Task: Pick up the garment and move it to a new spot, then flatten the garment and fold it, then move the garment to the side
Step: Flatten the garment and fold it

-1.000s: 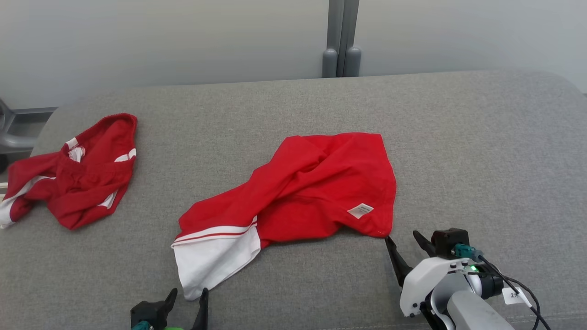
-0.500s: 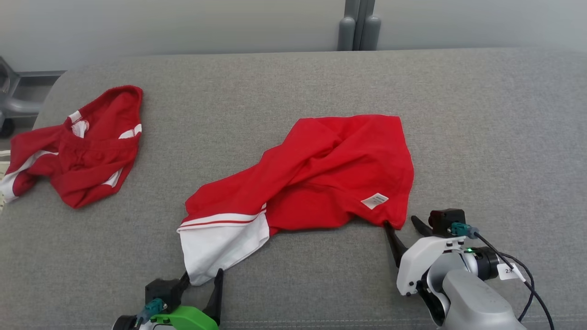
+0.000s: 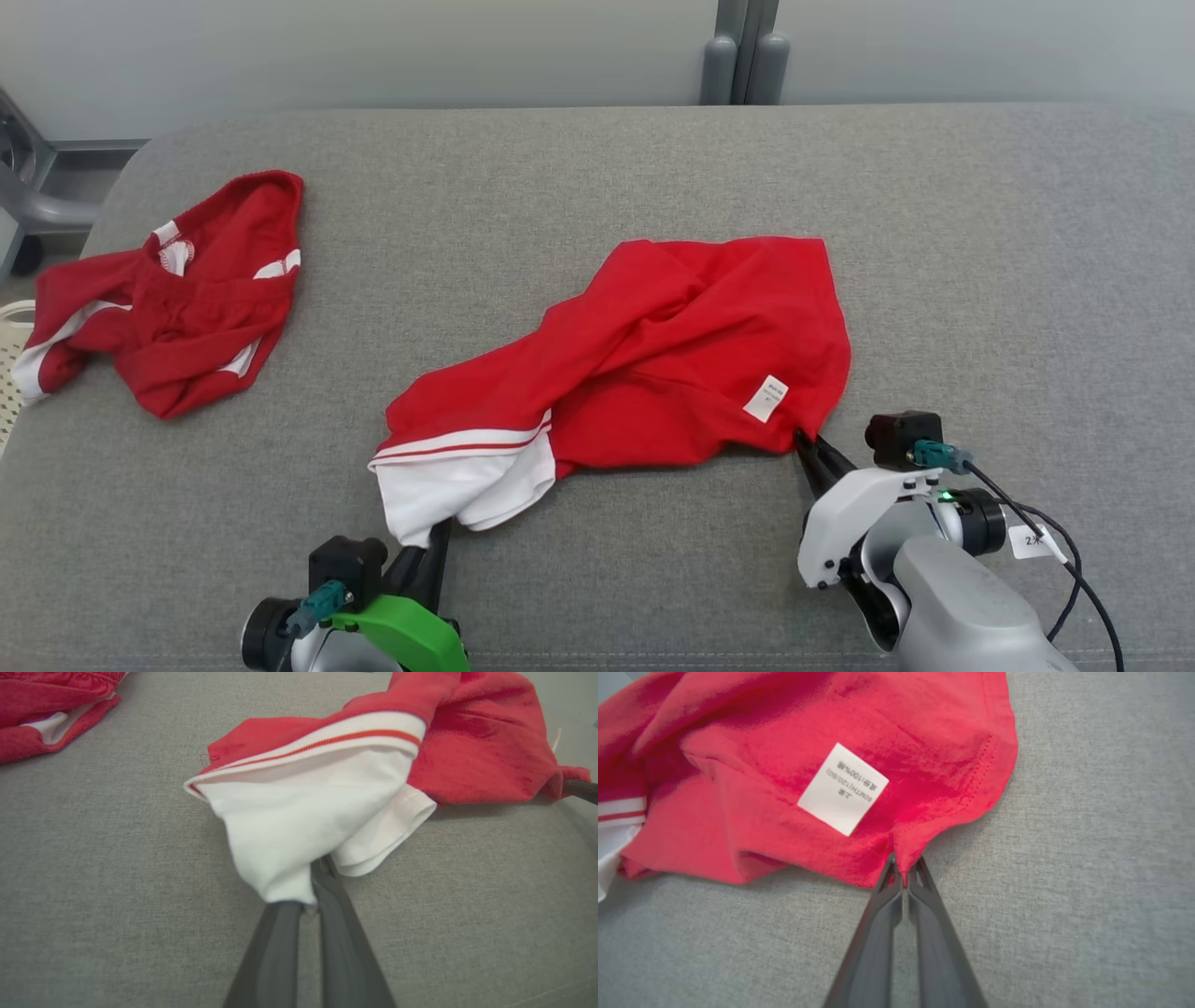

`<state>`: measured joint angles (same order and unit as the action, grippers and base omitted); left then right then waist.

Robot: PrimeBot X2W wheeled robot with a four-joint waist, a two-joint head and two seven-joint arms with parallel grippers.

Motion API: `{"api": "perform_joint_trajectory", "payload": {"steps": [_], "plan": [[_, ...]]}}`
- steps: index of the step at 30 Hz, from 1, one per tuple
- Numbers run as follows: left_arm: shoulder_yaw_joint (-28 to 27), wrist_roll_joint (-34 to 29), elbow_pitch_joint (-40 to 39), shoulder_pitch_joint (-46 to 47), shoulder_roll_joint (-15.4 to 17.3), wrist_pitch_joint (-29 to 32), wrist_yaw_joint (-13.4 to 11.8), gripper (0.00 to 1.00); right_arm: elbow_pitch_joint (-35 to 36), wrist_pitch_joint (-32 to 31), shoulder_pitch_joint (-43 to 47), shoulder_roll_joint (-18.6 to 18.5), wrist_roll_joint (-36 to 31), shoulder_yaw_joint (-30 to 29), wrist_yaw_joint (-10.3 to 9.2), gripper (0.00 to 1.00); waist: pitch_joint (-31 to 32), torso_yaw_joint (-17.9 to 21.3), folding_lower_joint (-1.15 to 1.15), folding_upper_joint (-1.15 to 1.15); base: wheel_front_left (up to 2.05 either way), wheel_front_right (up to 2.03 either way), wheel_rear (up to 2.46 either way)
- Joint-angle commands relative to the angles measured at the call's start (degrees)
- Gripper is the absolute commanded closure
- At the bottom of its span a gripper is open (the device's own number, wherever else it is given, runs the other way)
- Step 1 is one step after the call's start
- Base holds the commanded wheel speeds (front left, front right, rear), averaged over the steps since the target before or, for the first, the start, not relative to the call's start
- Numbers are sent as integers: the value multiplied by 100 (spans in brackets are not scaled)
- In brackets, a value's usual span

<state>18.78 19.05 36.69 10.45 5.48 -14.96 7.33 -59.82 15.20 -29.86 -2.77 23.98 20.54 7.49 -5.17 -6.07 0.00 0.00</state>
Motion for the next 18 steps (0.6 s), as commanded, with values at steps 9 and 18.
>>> {"api": "perform_joint_trajectory", "payload": {"steps": [9, 18], "plan": [[31, -230, -1100, -130, 276, -25, 17, 100, 872, -1, 405, -195, 30, -114, 0, 100, 37, 200, 0, 0, 0, 0, 0], [437, -371, -2092, 828, 953, 271, 14, 100, 1876, -172, 0, -510, 757, 462, 0, 100, -11, 488, 0, 0, 0, 0, 0]]}}
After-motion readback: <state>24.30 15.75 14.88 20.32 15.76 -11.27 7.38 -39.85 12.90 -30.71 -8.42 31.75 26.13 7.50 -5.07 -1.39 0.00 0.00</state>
